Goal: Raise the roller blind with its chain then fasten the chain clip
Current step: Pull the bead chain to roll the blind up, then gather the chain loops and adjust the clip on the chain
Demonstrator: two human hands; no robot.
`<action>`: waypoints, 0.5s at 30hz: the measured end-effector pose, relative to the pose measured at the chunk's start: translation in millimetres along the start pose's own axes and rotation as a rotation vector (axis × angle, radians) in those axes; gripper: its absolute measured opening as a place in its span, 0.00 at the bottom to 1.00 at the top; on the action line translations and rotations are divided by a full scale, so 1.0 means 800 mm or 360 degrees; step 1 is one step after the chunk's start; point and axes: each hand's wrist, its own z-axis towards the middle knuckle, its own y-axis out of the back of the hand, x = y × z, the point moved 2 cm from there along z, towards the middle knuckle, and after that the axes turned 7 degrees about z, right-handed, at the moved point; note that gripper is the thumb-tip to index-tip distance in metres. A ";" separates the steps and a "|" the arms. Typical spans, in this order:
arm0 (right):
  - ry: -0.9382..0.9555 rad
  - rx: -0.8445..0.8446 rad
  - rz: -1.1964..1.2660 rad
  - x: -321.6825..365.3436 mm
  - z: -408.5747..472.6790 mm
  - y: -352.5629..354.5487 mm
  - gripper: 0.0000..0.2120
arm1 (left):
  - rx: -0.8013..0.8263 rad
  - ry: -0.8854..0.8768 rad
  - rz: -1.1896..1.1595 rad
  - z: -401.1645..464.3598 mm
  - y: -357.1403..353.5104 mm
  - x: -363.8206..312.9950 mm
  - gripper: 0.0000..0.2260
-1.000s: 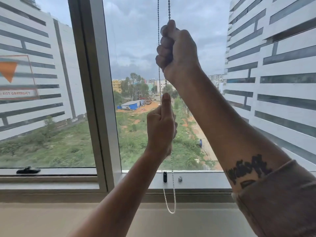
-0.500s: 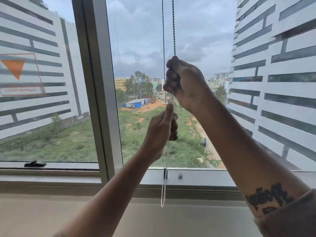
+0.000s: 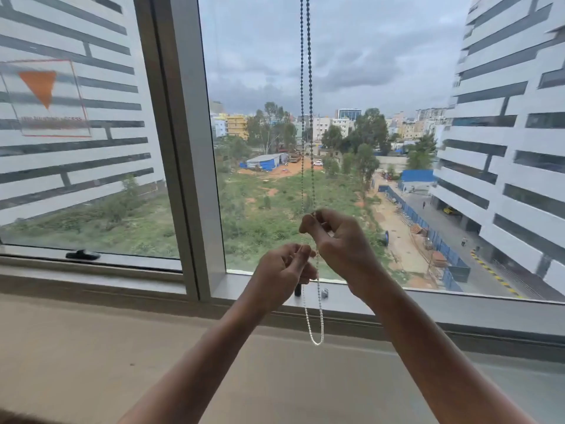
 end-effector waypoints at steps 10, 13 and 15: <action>-0.0190 0.0041 -0.0300 -0.147 -0.023 0.006 0.11 | -0.0125 0.0411 0.0165 0.008 -0.020 0.150 0.07; -0.0270 0.0046 -0.0366 -0.192 -0.032 -0.002 0.09 | -0.0207 0.0414 0.0247 0.025 -0.024 0.207 0.05; -0.0354 0.0029 -0.0383 -0.218 -0.037 -0.010 0.08 | -0.0212 0.0408 0.0307 0.038 -0.023 0.244 0.08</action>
